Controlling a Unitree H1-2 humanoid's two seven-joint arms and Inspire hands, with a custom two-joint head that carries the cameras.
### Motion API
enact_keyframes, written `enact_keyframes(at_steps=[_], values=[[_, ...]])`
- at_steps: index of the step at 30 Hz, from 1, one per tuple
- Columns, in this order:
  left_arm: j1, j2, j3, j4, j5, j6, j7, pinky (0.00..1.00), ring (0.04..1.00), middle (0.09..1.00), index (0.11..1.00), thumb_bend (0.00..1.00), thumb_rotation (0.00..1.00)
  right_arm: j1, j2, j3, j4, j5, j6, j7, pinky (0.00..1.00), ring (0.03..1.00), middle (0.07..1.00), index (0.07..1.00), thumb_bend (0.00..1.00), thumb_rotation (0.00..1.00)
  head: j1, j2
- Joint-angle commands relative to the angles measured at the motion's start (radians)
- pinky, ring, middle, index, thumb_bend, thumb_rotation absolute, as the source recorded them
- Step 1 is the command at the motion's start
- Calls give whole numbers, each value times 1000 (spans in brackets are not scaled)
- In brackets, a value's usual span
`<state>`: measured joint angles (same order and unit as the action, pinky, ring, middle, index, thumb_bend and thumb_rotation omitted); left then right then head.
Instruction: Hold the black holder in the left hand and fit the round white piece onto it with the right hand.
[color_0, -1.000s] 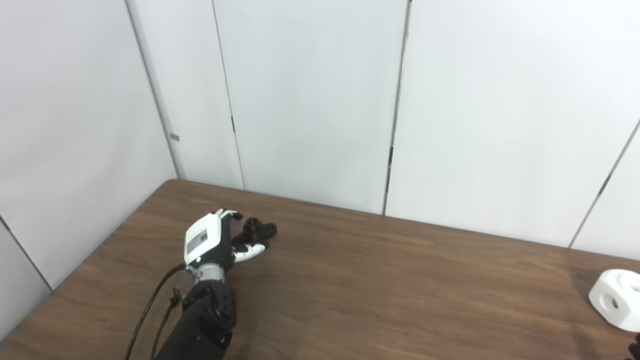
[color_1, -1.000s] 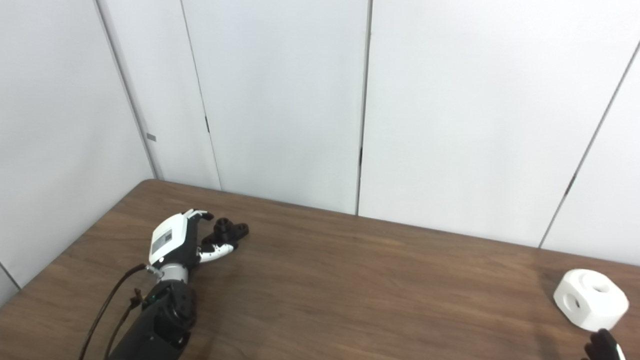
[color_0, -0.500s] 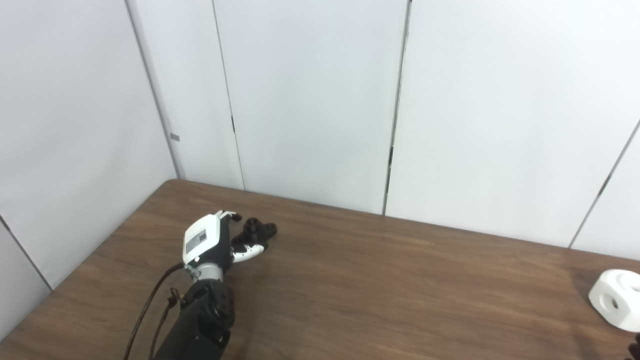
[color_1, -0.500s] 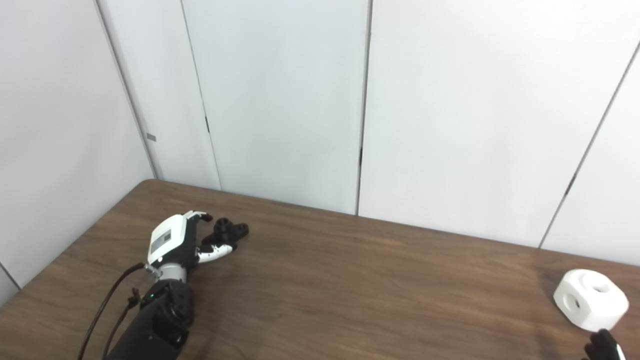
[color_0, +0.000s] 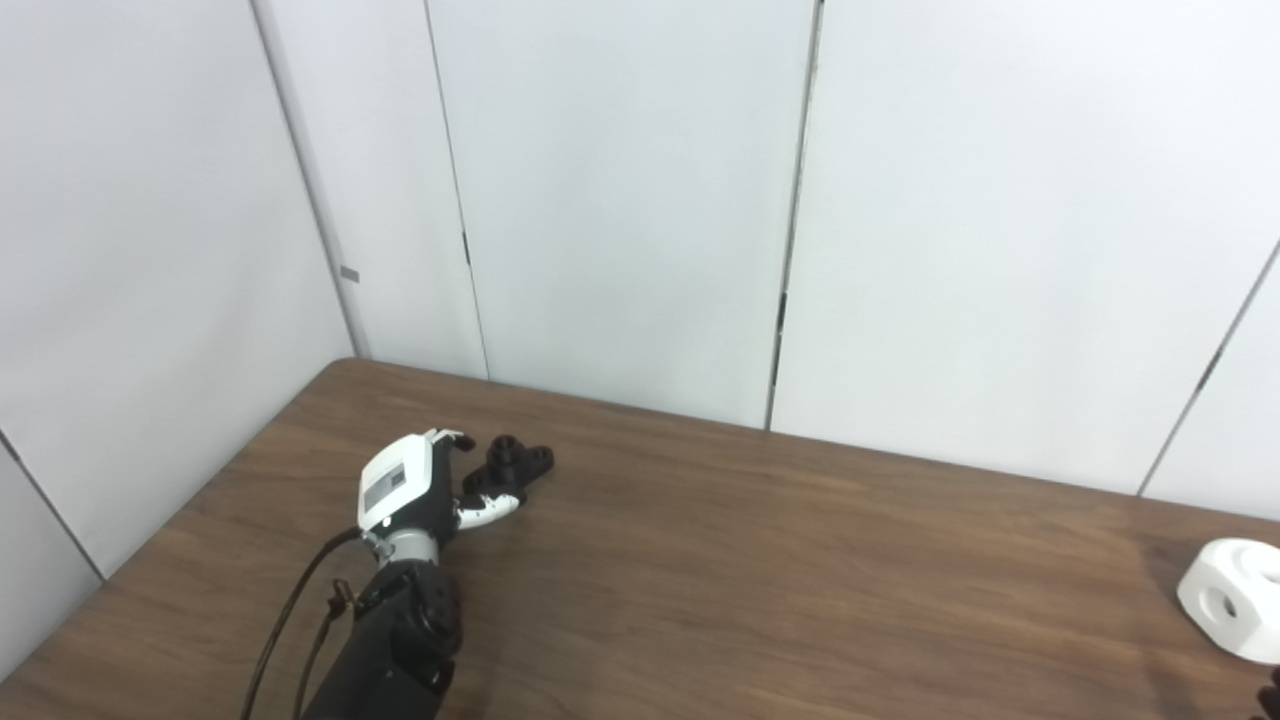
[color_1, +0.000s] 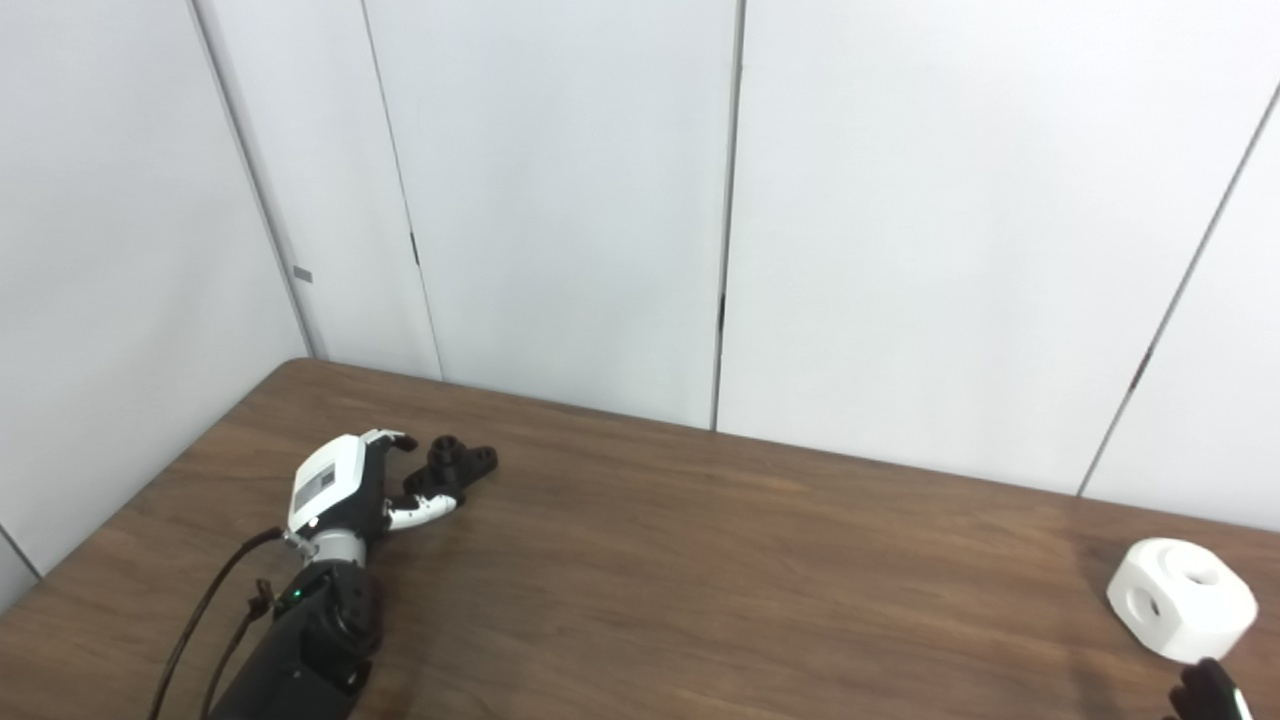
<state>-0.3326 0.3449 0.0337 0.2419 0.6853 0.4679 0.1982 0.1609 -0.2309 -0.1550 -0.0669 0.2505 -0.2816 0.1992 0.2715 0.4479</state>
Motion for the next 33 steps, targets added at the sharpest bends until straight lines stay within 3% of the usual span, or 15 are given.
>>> enact_keyframes(at_steps=[1,33], values=[[-40,22,11,-1,21,1,11,900,948,906,765,820,310,77,41,17,94,14,2,5,1000,1000,1000,996,653,924,-2,5],[-48,35,-24,58,-2,-1,12,896,936,872,664,799,283,85,49,10,84,22,16,-9,1000,1000,978,985,661,891,-18,13]])
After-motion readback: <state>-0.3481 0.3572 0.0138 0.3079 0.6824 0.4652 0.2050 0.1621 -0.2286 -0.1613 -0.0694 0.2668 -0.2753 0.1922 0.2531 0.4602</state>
